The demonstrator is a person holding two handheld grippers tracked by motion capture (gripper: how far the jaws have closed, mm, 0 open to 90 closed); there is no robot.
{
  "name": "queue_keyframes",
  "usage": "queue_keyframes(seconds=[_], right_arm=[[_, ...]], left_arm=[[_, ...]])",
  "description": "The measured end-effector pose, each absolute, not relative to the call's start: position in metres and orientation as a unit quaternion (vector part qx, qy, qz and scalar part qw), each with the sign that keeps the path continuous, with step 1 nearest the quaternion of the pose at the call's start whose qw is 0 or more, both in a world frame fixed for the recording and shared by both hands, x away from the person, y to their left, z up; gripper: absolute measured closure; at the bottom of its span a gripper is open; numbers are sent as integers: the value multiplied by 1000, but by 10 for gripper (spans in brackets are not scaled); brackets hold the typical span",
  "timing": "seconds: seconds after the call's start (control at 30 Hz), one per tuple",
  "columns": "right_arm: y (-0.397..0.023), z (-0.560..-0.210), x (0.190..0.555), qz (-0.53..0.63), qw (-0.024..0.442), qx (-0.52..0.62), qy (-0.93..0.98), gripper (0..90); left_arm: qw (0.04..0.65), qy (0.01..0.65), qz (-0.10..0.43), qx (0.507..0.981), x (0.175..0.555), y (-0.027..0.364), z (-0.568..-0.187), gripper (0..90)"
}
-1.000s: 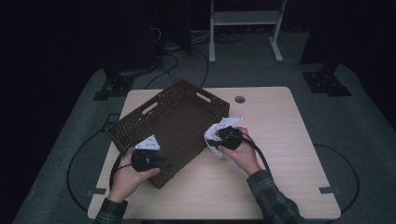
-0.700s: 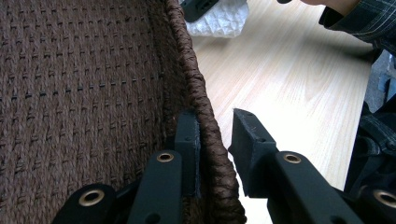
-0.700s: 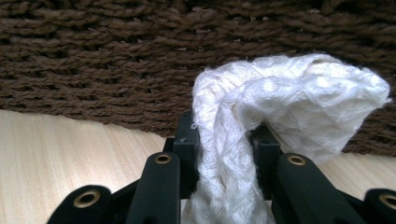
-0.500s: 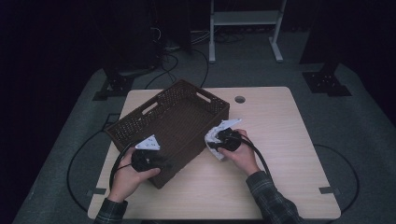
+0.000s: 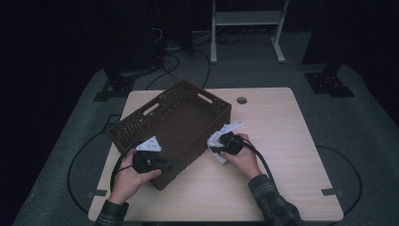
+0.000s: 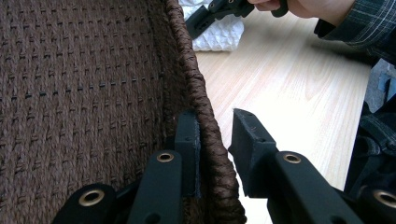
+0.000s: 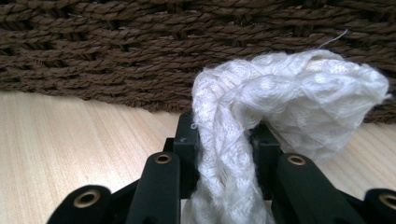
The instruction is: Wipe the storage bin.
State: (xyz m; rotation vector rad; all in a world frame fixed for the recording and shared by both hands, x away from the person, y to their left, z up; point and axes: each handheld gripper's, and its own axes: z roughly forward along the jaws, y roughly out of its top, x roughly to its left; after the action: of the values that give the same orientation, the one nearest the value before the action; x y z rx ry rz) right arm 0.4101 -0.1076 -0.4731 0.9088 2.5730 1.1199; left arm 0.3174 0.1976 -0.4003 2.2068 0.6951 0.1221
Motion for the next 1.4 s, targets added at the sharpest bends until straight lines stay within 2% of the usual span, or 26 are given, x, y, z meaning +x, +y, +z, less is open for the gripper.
queue_keyframes(seconds=[0.97, 1.4], right_arm=[[-100, -416, 378, 441, 131, 249, 852, 697], [-87, -429, 379, 432, 115, 242, 861, 697]], left_arm=[[401, 277, 47, 872, 318, 198, -400, 718], [401, 277, 48, 872, 317, 198, -400, 718]])
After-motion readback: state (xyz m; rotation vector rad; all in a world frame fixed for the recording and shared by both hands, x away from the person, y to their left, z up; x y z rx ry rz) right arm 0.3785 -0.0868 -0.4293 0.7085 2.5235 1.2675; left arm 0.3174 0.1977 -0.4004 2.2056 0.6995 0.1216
